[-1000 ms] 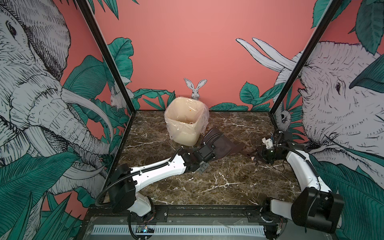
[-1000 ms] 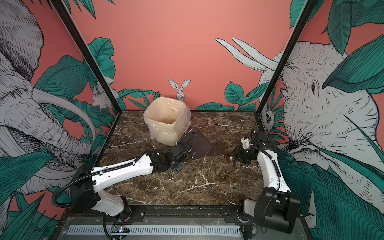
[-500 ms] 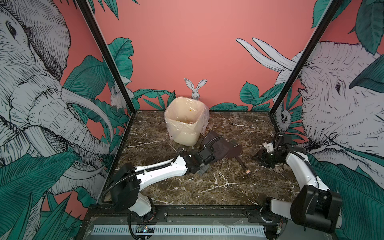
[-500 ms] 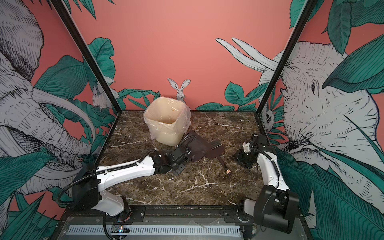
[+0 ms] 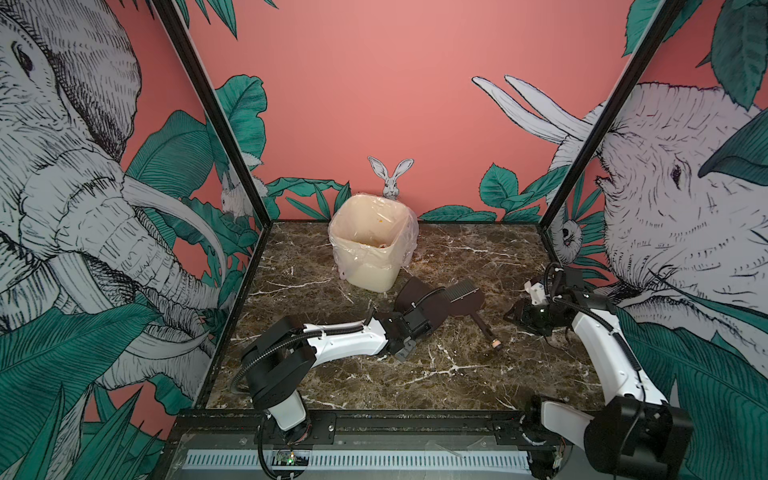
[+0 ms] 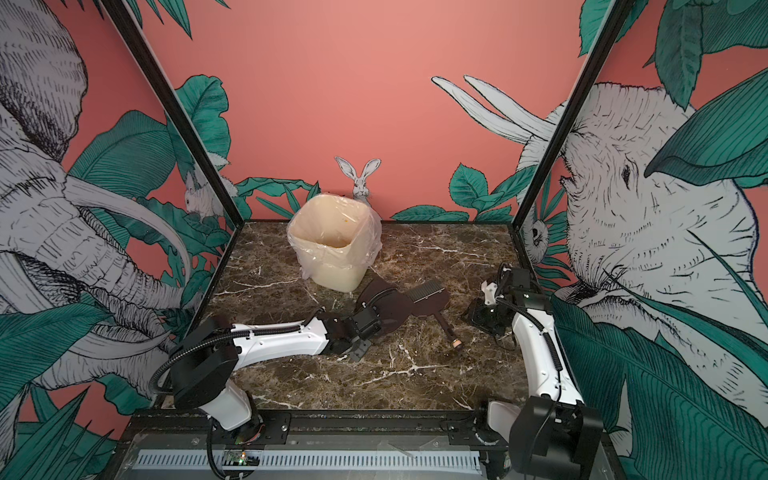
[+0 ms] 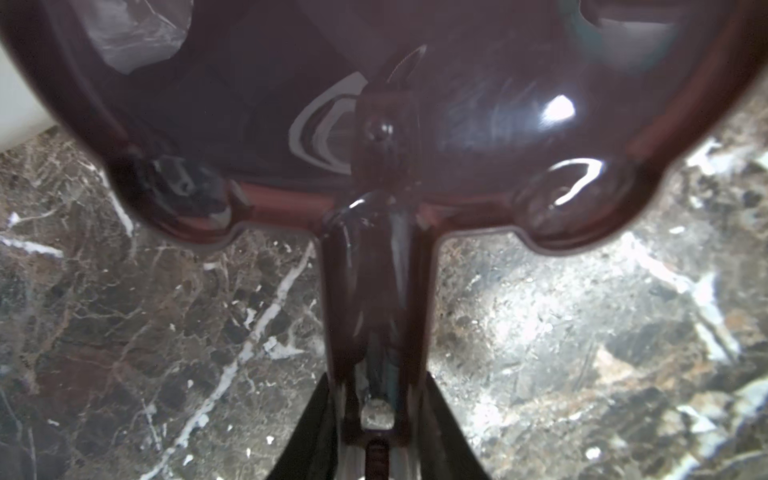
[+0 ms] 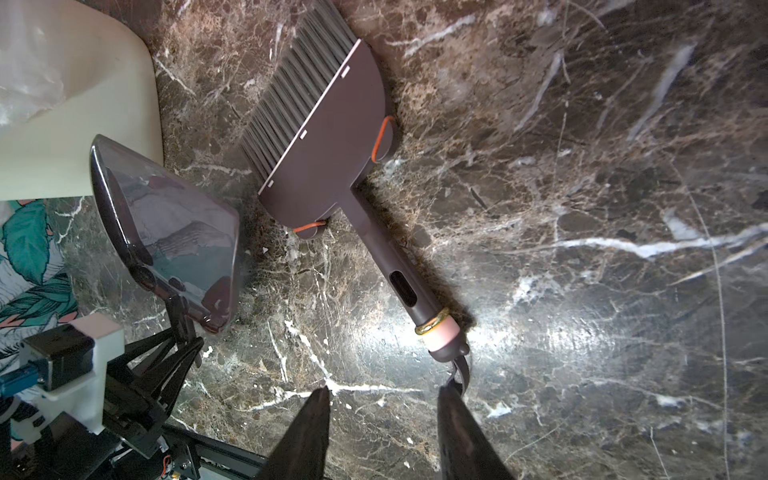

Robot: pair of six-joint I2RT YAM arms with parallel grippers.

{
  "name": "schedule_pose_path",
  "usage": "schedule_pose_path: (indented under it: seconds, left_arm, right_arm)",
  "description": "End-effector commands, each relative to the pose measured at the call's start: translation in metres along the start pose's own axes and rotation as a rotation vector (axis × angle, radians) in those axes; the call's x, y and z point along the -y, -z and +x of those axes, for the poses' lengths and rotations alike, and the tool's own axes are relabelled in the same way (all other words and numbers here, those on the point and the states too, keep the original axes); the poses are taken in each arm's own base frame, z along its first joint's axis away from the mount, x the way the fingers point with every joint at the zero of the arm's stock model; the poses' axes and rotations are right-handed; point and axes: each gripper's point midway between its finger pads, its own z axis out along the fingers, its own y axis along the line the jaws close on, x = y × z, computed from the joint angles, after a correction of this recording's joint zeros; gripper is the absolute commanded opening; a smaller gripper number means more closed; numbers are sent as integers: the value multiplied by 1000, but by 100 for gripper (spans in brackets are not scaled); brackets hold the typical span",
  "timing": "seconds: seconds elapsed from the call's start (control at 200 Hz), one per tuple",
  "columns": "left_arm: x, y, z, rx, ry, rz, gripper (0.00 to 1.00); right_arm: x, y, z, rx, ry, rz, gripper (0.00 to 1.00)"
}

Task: Sweep away the paper scraps from the table

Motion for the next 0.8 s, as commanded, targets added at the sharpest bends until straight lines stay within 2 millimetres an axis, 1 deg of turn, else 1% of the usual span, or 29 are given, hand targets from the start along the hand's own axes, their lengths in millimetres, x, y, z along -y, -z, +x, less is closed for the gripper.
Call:
schedule_pose_path:
  seconds: [0.0,0.025,0.03,0.04,0.045,0.055,0.09,0.165,0.22,0.345,0.41,0.495,0.61,0.71,0.795]
  left_arm:
    - [1,6,-1,24,44,12,56]
    - [0,8,-1,28,47,11,61]
    - [0,8,-1,30,48,10,65]
    - [-1,9,-1,30,49,10,77]
    - [-1,10,-2,34,50,10,80]
    - [-1,11,-2,36,50,9,82]
    - [-4,15,-2,47,52,5,86]
    - [-11,26,-3,78,49,-19,88]
    - [-18,39,-6,120,49,-33,89]
    - [-43,68,-10,253,58,-88,93]
    - [-60,81,-12,319,35,-142,96]
    - [-87,95,-10,355,28,-214,99]
    - [-127,108,-4,394,67,-281,99]
    - [-162,123,-1,470,128,-345,100]
    - [-187,131,1,511,154,-412,100]
  right_arm:
    - [-1,8,-2,10,44,33,43]
    - [-1,9,-2,12,50,35,43]
    - [-1,9,-2,13,51,36,43]
    - [-1,9,-3,14,53,37,43]
    - [-1,9,-3,14,54,37,43]
    - [-1,9,-3,15,57,39,43]
    - [-2,9,-5,19,65,39,43]
    - [-5,10,-9,28,93,45,43]
    - [-8,11,-13,44,124,58,43]
    - [-17,8,-31,123,208,89,44]
    - [-22,5,-41,163,257,103,45]
    - [-27,-1,-57,200,306,112,47]
    - [-26,-9,-82,267,351,135,51]
    - [-24,-19,-102,331,381,153,58]
    - [-18,-29,-113,384,406,173,63]
